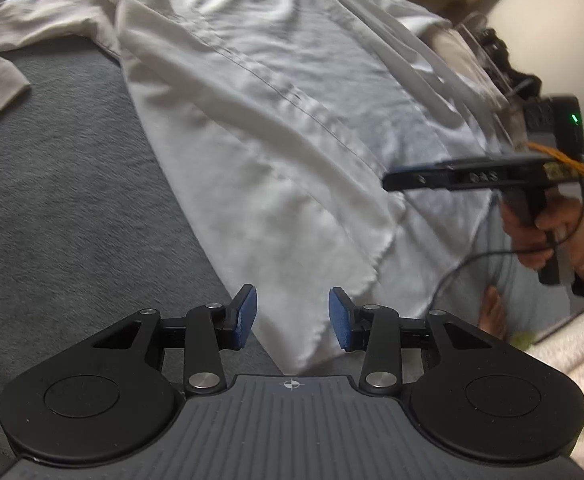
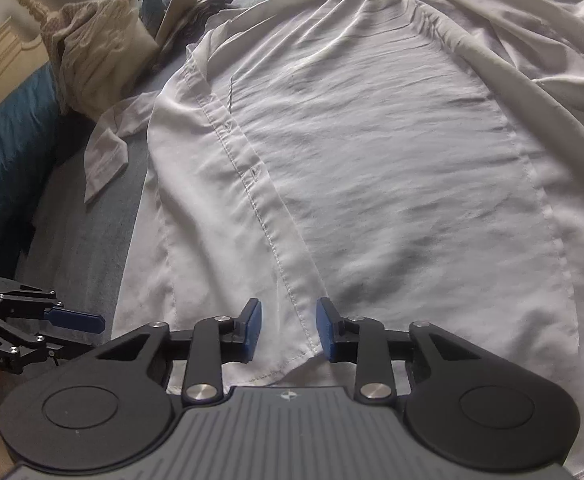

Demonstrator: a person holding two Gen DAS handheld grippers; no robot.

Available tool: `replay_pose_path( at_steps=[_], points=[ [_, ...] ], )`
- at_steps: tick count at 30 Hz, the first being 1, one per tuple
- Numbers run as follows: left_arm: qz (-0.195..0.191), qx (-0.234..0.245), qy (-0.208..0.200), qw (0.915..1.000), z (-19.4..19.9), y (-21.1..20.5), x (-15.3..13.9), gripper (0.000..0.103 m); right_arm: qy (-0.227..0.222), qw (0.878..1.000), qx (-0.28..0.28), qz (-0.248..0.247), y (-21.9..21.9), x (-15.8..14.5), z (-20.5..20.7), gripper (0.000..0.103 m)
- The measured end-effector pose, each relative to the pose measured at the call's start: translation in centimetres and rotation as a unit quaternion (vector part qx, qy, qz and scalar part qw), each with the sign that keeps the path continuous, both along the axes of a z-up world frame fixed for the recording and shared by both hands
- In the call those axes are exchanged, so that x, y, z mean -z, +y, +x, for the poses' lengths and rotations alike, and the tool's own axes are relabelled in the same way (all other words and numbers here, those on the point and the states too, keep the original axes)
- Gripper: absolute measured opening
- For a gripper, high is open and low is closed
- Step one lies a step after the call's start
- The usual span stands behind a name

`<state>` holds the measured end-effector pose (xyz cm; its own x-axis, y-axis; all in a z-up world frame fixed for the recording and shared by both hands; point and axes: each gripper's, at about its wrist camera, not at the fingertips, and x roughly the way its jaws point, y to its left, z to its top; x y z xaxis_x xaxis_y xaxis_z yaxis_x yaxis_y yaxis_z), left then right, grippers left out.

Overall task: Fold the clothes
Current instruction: 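Pinch the shirt placket with the right gripper while the left gripper moves to the hem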

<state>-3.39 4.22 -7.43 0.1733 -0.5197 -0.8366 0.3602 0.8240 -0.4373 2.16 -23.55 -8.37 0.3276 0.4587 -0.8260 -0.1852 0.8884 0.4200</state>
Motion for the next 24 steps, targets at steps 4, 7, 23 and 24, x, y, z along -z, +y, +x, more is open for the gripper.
replay_pose_path(
  at_steps=[4,7,23,24],
  points=[
    [0.006,0.025,0.003,0.9997,-0.8,-1.2,0.5,0.041,-0.009,1.000,-0.004,-0.009,0.3,-0.2,0.0,0.013],
    [0.010,0.038,0.006,0.9992,-1.3,-1.9,0.9,0.041,-0.019,1.000,0.005,0.001,-0.2,-0.6,-0.1,0.005],
    [0.021,0.072,0.024,0.9969,-2.0,-3.9,2.8,0.042,0.019,0.997,0.066,0.046,-3.4,0.6,0.1,0.039],
    [0.022,0.071,0.024,0.9970,-2.0,-3.9,2.9,0.042,0.020,0.997,0.062,0.043,-3.1,0.8,0.1,0.039]
  ],
)
